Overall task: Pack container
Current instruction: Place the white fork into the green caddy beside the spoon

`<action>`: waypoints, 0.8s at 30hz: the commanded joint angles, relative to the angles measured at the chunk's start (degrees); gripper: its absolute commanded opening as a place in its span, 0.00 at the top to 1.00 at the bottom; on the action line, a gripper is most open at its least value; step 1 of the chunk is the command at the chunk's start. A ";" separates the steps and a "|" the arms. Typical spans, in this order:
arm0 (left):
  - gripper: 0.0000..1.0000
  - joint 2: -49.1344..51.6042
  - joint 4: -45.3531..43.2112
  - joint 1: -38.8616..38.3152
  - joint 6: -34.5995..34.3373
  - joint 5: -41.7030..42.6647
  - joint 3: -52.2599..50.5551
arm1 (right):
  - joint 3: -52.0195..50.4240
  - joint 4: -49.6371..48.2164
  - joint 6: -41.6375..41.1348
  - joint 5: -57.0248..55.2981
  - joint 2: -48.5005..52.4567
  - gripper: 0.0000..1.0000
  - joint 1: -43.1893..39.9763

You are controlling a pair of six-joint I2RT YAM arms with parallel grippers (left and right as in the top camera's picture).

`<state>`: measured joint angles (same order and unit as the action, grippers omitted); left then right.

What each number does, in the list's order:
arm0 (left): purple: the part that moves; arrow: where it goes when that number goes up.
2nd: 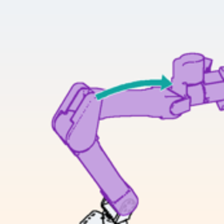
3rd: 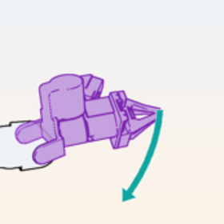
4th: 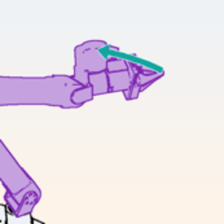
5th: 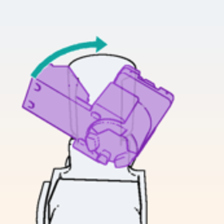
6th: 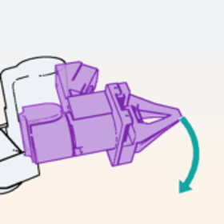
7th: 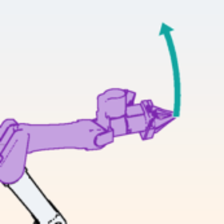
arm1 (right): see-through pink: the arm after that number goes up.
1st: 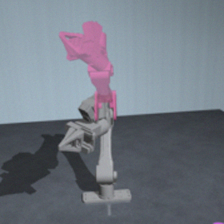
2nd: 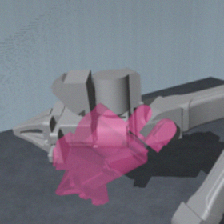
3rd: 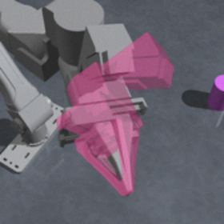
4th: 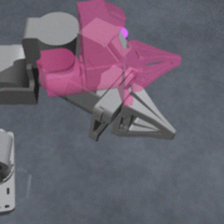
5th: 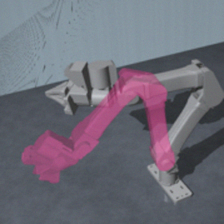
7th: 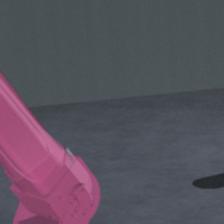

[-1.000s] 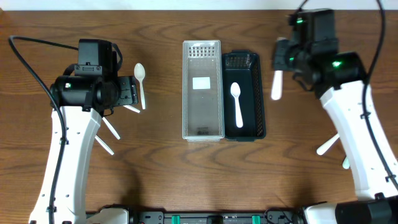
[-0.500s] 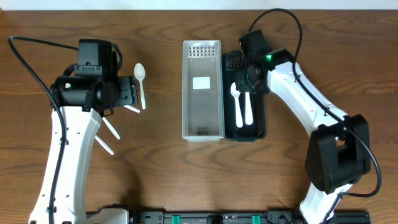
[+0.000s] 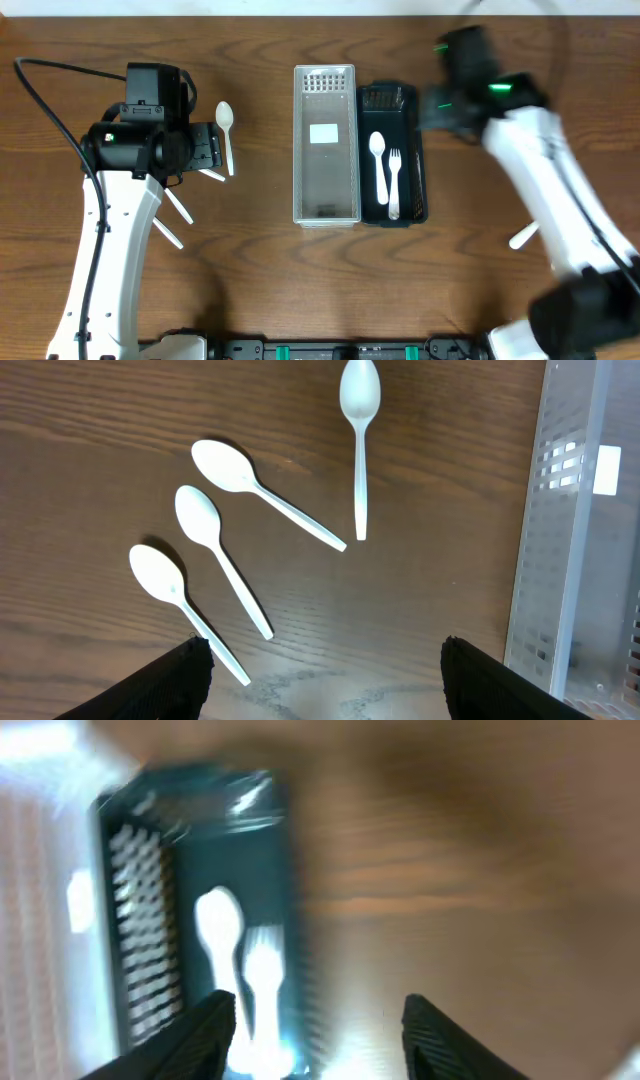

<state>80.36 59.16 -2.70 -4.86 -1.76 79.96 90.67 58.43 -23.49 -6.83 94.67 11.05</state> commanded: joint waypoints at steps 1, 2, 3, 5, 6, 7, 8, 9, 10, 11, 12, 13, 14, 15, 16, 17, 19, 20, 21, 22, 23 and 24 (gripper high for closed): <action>0.25 -0.33 0.24 0.17 -0.28 -0.66 0.90 | 0.98 4.24 -6.78 -4.90 -3.28 0.37 -9.20; 0.25 -0.33 0.24 0.17 -0.28 -0.66 0.90 | 0.94 5.97 -8.96 -4.24 -3.28 0.34 -12.50; 0.25 -0.33 0.24 0.17 -0.28 -0.66 0.90 | 0.52 6.88 -10.10 -2.62 -3.17 0.32 -15.72; 0.25 -0.33 0.24 0.17 -0.28 -0.66 0.90 | -1.57 6.47 -10.36 1.49 -2.84 0.30 -21.49; 0.25 -0.33 0.24 0.17 -0.28 -0.66 0.90 | -2.78 5.99 -10.36 2.67 -2.62 0.29 -23.56; 0.25 -0.33 0.24 0.17 -0.28 -0.66 0.90 | -4.37 5.27 -10.36 3.28 -2.38 0.28 -25.77; 0.25 -0.33 0.35 0.17 -0.28 -0.66 0.90 | -5.95 4.46 -10.34 3.48 -2.16 0.23 -27.45; 0.25 -0.33 0.42 0.17 -0.28 -0.66 0.90 | -7.87 3.41 -10.29 3.48 -1.95 0.20 -29.16; 0.25 -0.33 0.46 0.17 -0.28 -0.66 0.90 | -9.55 2.29 -9.84 3.52 -1.70 0.18 -30.53; 0.25 -0.33 0.44 0.17 -0.28 -0.66 0.90 | -11.30 0.90 -8.70 3.98 -1.55 0.18 -31.74; 0.25 -0.33 0.44 0.17 -0.28 -0.66 0.90 | -13.38 -1.03 -6.91 4.76 -1.27 0.18 -32.98; 0.25 -0.33 0.44 0.17 -0.28 -0.66 0.90 | -15.32 -2.99 -4.50 6.25 -0.94 0.18 -34.12; 0.25 -0.33 0.46 0.17 -0.28 -0.66 0.90 | -17.09 -4.44 -2.91 7.23 -0.48 0.18 -35.04; 0.25 -0.33 0.46 0.17 -0.28 -0.66 0.90 | -18.71 -5.42 -2.58 7.26 0.04 0.17 -35.87; 0.24 -0.33 0.46 0.17 -0.28 -0.66 0.90 | -19.93 -6.23 -2.56 7.04 0.61 0.17 -36.54; 0.25 -0.33 0.50 0.17 -0.28 -0.66 0.90 | -21.11 -7.15 -2.54 6.84 1.33 0.17 -37.22; 0.25 -0.33 0.59 0.17 -0.26 -0.66 0.90 | -22.69 -8.68 -2.12 6.86 2.75 0.16 -38.23; 0.25 -0.33 0.61 0.17 -0.26 -0.66 0.90 | -23.47 -9.44 -2.12 6.82 3.96 0.16 -38.86; 0.25 -0.33 0.61 0.17 -0.26 -0.66 0.90 | -23.71 -9.77 -2.12 6.82 4.61 0.16 -39.06; 0.25 -0.33 0.61 0.17 -0.26 -0.66 0.90 | -23.87 -10.05 -2.14 6.84 5.57 0.16 -39.28; 0.25 -0.33 0.61 0.17 -0.26 -0.66 0.90 | -23.91 -10.19 -2.12 6.78 6.29 0.16 -39.36; 0.25 -0.33 0.61 0.17 -0.26 -0.66 0.90 | -23.91 -10.36 -2.12 6.62 7.30 0.16 -39.39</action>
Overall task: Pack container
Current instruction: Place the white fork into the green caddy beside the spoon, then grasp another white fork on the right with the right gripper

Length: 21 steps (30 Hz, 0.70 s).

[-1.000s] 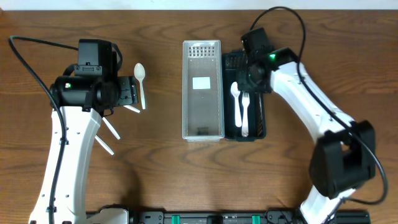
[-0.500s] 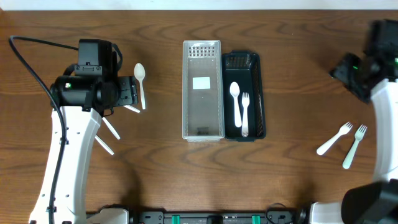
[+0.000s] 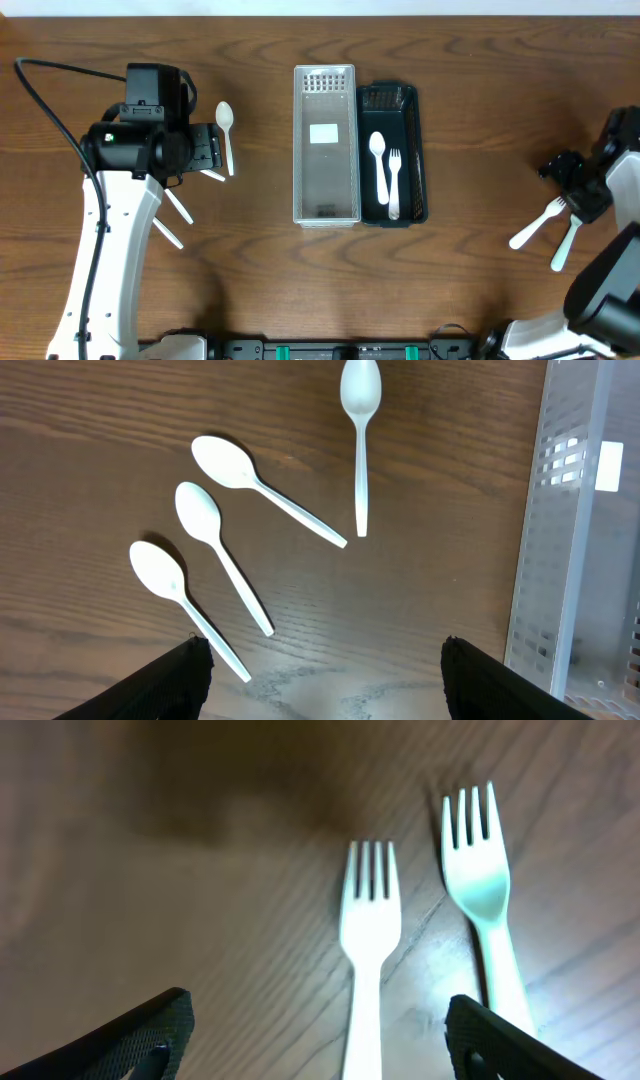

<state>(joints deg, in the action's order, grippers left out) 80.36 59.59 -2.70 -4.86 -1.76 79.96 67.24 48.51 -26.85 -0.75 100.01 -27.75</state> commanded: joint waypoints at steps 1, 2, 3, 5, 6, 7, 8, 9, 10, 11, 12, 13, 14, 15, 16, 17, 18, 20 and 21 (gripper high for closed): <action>0.25 -0.33 0.17 0.17 -0.26 -0.66 0.90 | -0.48 -0.68 1.25 0.55 2.93 0.15 -0.59; 0.25 -0.33 0.17 0.17 -0.26 -0.66 0.90 | -0.48 -1.01 1.27 0.57 3.78 0.16 -0.59; 0.24 -0.31 0.17 0.17 -0.26 -0.66 0.90 | -0.48 -1.36 1.27 0.57 4.70 0.15 -0.59; 0.25 -0.33 0.20 0.17 -0.26 -0.66 0.90 | -0.48 -1.92 1.25 0.55 6.27 0.15 -0.57; 0.25 -0.33 0.20 0.17 -0.28 -0.66 0.90 | -0.48 -2.36 1.25 0.55 7.02 0.15 -0.57; 0.25 -0.33 0.20 0.17 -0.28 -0.66 0.90 | -0.48 -2.80 1.27 0.52 7.65 0.15 -0.59; 0.24 -0.33 0.20 0.17 -0.28 -0.66 0.90 | -0.48 -3.26 1.51 0.37 8.07 0.15 -0.59; 0.25 -0.33 0.20 0.17 -0.26 -0.66 0.90 | -0.48 -3.74 1.81 0.04 8.52 0.15 -0.57; 0.25 -0.33 0.20 0.17 -0.26 -0.66 0.90 | -0.48 -4.20 2.14 -0.24 8.85 0.14 -0.57; 0.25 -0.33 0.20 0.17 -0.28 -0.66 0.90 | -0.50 -4.72 2.71 -0.42 8.96 0.14 -0.59; 0.25 -0.33 0.20 0.17 -0.26 -0.66 0.90 | -0.50 -5.22 3.43 -0.61 9.03 0.14 -0.57; 0.25 -0.33 0.17 0.17 -0.26 -0.66 0.90 | -0.50 -5.79 4.07 -0.83 9.03 0.14 -0.59; 0.24 -0.33 0.17 0.17 -0.28 -0.66 0.90 | -0.50 -6.21 4.68 -0.98 9.03 0.14 -0.57; 0.25 -0.33 0.15 0.17 -0.26 -0.66 0.90 | -0.50 -6.58 5.14 -0.96 9.03 0.14 -0.57; 0.25 -0.33 0.13 0.17 -0.26 -0.66 0.90 | -0.50 -6.75 5.33 -0.96 9.03 0.14 -0.57; 0.25 -0.33 0.13 0.17 -0.26 -0.66 0.90 | -0.50 -6.75 5.33 -0.98 9.03 0.15 -0.57; 0.25 -0.33 0.13 0.17 -0.28 -0.66 0.90 | -0.50 -6.75 5.33 -0.96 9.03 0.15 -0.57; 0.25 -0.33 0.13 0.17 -0.26 -0.66 0.90 | -0.50 -6.67 5.33 -0.96 9.03 0.15 -0.57; 0.25 -0.33 0.13 0.17 -0.26 -0.66 0.90 | -0.52 -6.51 5.33 -0.98 9.03 0.15 -0.57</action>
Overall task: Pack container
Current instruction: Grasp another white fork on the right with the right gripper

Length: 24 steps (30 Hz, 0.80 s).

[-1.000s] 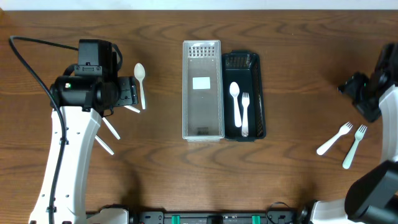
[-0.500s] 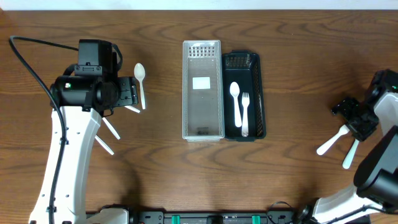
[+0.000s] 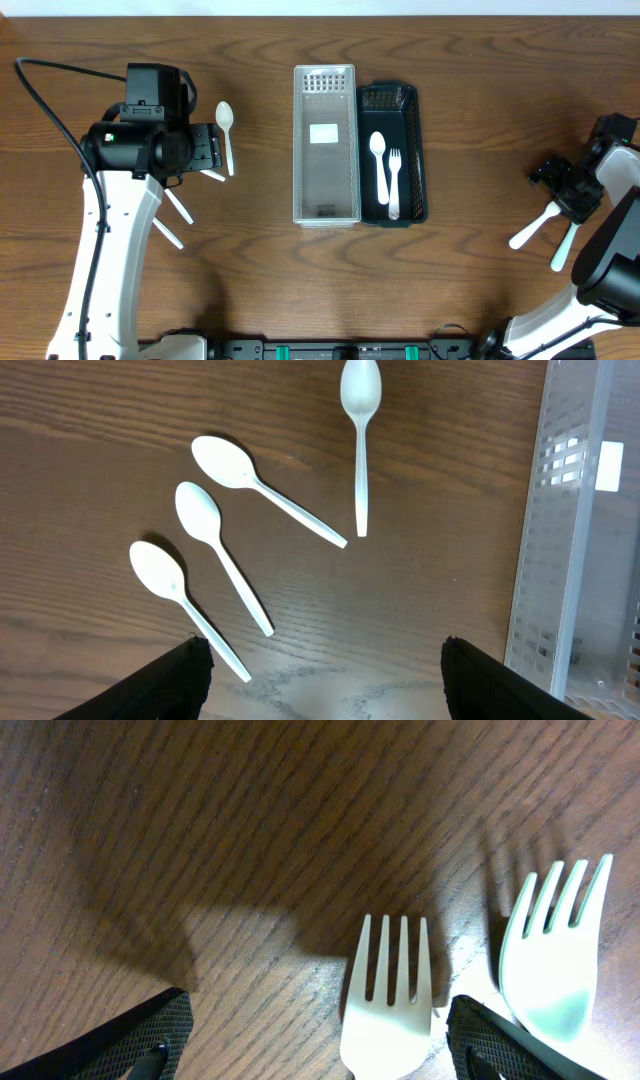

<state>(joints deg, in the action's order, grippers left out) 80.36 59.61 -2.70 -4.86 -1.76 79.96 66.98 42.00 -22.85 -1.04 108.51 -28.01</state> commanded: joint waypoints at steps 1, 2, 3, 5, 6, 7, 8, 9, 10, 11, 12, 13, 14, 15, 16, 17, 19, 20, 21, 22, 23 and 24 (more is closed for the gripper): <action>0.25 -0.33 0.11 0.17 -0.28 -0.66 0.90 | -0.28 0.20 1.53 -0.70 0.52 0.15 -0.31; 0.25 -0.33 0.11 0.17 -0.26 -0.66 0.90 | -0.33 0.39 1.75 -0.70 0.52 0.16 -0.31; 0.25 -0.33 0.11 0.17 -0.28 -0.66 0.90 | -0.35 0.46 1.73 -1.01 0.52 0.15 -0.31; 0.25 -0.33 0.11 0.17 -0.26 -0.66 0.90 | -0.35 0.44 1.75 -2.16 0.55 0.16 -0.22; 0.25 -0.33 0.11 0.17 -0.28 -0.66 0.90 | -0.35 0.42 1.75 -2.60 0.55 0.15 -0.20; 0.25 -0.33 0.11 0.17 -0.28 -0.66 0.90 | -0.35 0.37 1.92 -2.67 0.55 0.15 -0.20; 0.25 -0.33 0.11 0.17 -0.28 -0.66 0.90 | -0.35 0.39 2.01 -2.75 0.55 0.15 -0.22; 0.25 -0.33 0.11 0.17 -0.28 -0.66 0.90 | -0.35 0.42 2.21 -2.82 0.55 0.15 -0.20; 0.25 -0.33 0.11 0.17 -0.26 -0.66 0.90 | -0.35 0.39 2.40 -2.82 0.55 0.15 -0.20; 0.25 -0.33 0.11 0.17 -0.28 -0.66 0.90 | -0.35 0.42 2.71 -2.82 0.55 0.15 -0.20; 0.25 -0.33 0.11 0.17 -0.28 -0.66 0.90 | -0.37 0.44 2.82 -2.86 0.55 0.15 -0.15; 0.25 -0.33 0.11 0.17 -0.28 -0.66 0.90 | -0.37 0.44 2.82 -2.86 0.57 0.15 -0.15; 0.24 -0.33 0.11 0.17 -0.28 -0.66 0.90 | -0.37 0.42 2.82 -2.86 0.57 0.15 -0.13; 0.25 -0.33 0.11 0.17 -0.28 -0.66 0.90 | -0.37 0.37 2.82 -2.86 0.57 0.15 -0.13; 0.25 -0.33 0.11 0.17 -0.28 -0.66 0.90 | -0.37 0.35 2.82 -2.86 0.57 0.15 -0.15; 0.25 -0.33 0.13 0.17 -0.28 -0.66 0.90 | -0.37 0.37 2.82 -2.89 0.57 0.15 -0.15; 0.24 -0.33 0.13 0.17 -0.28 -0.66 0.90 | -0.48 0.55 2.82 -2.89 0.57 0.16 -0.13; 0.25 -0.33 0.13 0.17 -0.28 -0.66 0.90 | -0.66 0.57 2.80 -3.06 0.57 0.16 -0.13; 0.24 -0.33 0.13 0.17 -0.28 -0.66 0.90 | -0.96 0.46 2.78 -3.45 0.59 0.16 -0.11; 0.25 -0.33 0.13 0.17 -0.28 -0.66 0.90 | -1.33 0.15 2.78 -3.69 0.59 0.16 -0.11; 0.24 -0.33 0.13 0.17 -0.28 -0.66 0.90 | -1.75 -0.28 2.80 -3.67 0.57 0.16 -0.11; 0.25 -0.33 0.13 0.17 -0.28 -0.66 0.90 | -2.19 -0.81 2.82 -3.67 0.57 0.16 -0.11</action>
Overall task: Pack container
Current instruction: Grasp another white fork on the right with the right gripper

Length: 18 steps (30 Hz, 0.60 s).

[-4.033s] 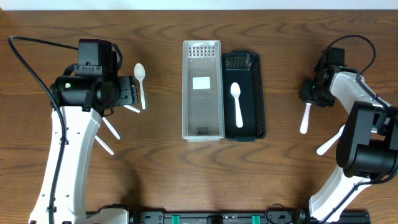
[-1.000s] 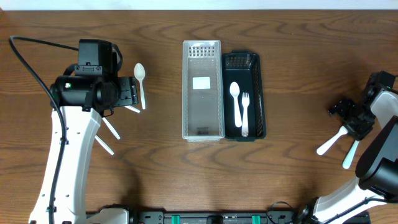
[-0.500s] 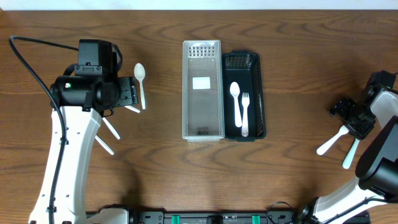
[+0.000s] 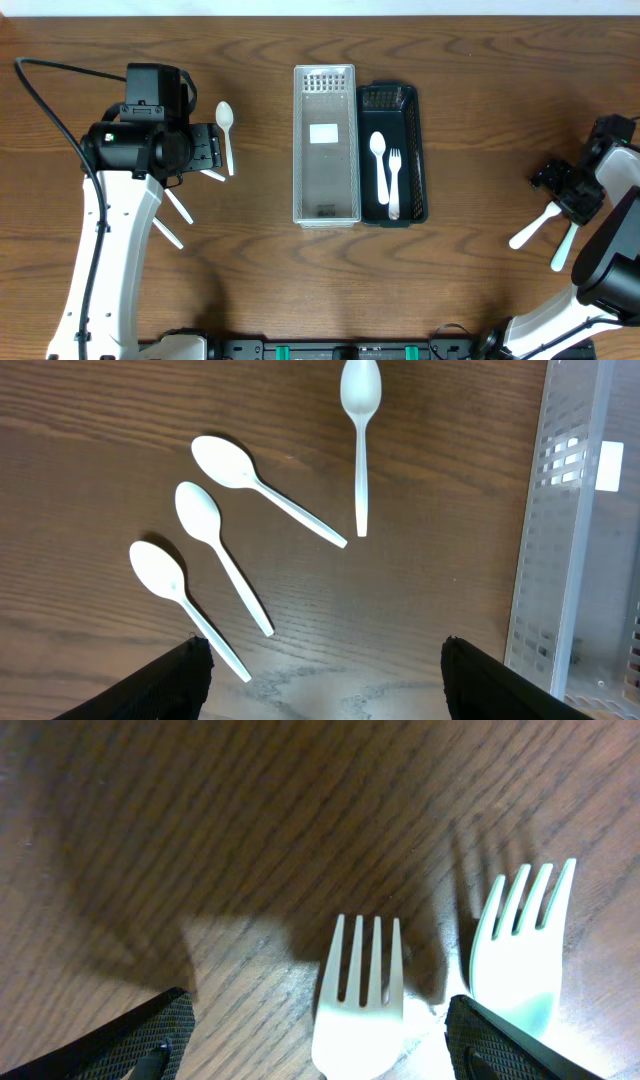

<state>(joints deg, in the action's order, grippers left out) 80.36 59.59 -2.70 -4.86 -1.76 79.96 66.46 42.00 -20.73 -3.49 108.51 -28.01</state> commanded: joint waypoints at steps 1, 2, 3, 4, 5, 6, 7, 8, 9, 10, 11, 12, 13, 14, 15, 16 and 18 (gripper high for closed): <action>0.25 -0.33 0.15 0.17 -0.28 -0.66 0.90 | -1.99 -1.18 0.70 -1.25 0.59 0.16 -0.11; 0.24 -0.33 0.15 0.17 -0.28 -0.66 0.90 | -2.38 -1.60 0.70 -1.20 0.57 0.16 -0.09; 0.25 -0.33 0.15 0.17 -0.28 -0.66 0.90 | -2.62 -1.77 0.68 -1.20 0.59 0.16 -0.11; 0.25 -0.33 0.15 0.17 -0.28 -0.66 0.90 | -2.86 -1.86 0.68 -1.22 0.59 0.16 -0.11; 0.25 -0.33 0.15 0.17 -0.28 -0.66 0.90 | -3.06 -1.99 0.70 -1.22 0.57 0.16 -0.11; 0.24 -0.33 0.15 0.17 -0.28 -0.66 0.90 | -3.21 -2.03 0.70 -1.22 0.59 0.16 -0.11; 0.24 -0.33 0.15 0.17 -0.28 -0.66 0.90 | -3.26 -2.03 0.70 -1.22 0.57 0.16 -0.11; 0.24 -0.33 0.15 0.17 -0.28 -0.66 0.90 | -3.26 -2.03 0.70 -1.20 0.59 0.16 -0.11; 0.25 -0.33 0.15 0.17 -0.28 -0.66 0.90 | -3.26 -2.05 0.70 -1.20 0.57 0.16 -0.09; 0.25 -0.33 0.15 0.17 -0.28 -0.66 0.90 | -3.26 -2.12 0.70 -1.11 0.59 0.16 -0.11; 0.25 -0.33 0.15 0.17 -0.28 -0.66 0.90 | -3.26 -2.14 0.94 -0.96 0.57 0.16 -0.11; 0.25 -0.33 0.15 0.17 -0.28 -0.66 0.90 | -3.26 -2.14 1.22 -0.94 0.57 0.18 -0.09; 0.25 -0.33 0.17 0.17 -0.28 -0.66 0.90 | -3.26 -2.14 1.31 -0.96 0.59 0.20 -0.09; 0.25 -0.33 0.17 0.17 -0.28 -0.66 0.90 | -3.26 -2.12 1.31 -0.94 0.59 0.22 -0.09; 0.25 -0.33 0.15 0.17 -0.28 -0.66 0.90 | -3.26 -2.10 1.31 -0.94 0.59 0.23 -0.09; 0.25 -0.33 0.15 0.17 -0.28 -0.66 0.90 | -3.26 -2.01 1.31 -0.74 0.57 0.24 -0.09; 0.24 -0.33 0.17 0.17 -0.28 -0.66 0.90 | -3.26 -1.99 1.29 -0.55 0.57 0.27 -0.09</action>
<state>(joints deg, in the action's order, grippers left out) 80.36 59.61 -2.70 -4.86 -1.76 79.96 64.75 39.57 -20.27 -2.81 108.27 -28.01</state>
